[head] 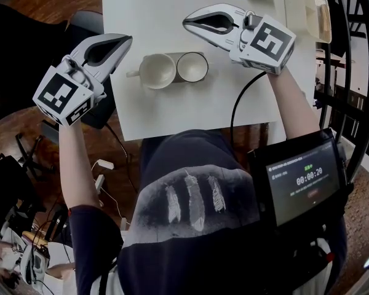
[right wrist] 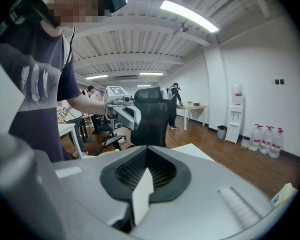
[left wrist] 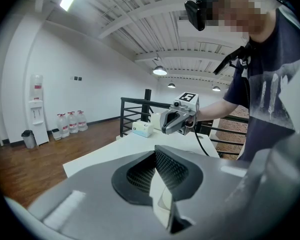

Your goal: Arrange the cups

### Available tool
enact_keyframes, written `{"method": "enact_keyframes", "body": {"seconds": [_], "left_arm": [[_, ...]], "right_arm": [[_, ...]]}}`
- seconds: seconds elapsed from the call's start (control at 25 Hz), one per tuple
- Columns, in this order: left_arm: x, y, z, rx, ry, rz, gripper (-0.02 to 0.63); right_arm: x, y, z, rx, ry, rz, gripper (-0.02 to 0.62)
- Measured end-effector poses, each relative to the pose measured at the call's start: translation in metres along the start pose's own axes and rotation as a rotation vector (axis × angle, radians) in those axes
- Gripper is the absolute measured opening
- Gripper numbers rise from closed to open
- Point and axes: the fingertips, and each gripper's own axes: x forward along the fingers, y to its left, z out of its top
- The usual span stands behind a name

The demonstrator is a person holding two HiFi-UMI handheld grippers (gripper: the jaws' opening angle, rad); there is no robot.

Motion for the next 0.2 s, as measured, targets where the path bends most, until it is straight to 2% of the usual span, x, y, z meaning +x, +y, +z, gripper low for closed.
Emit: {"method": "enact_keyframes", "body": {"seconds": [0.2], "left_arm": [[0.0039,-0.0037,-0.0009,0.000,0.001,-0.003,0.014]], "right_arm": [[-0.0046,-0.0013,-0.0085,-0.010,0.014,0.000,0.005]]}}
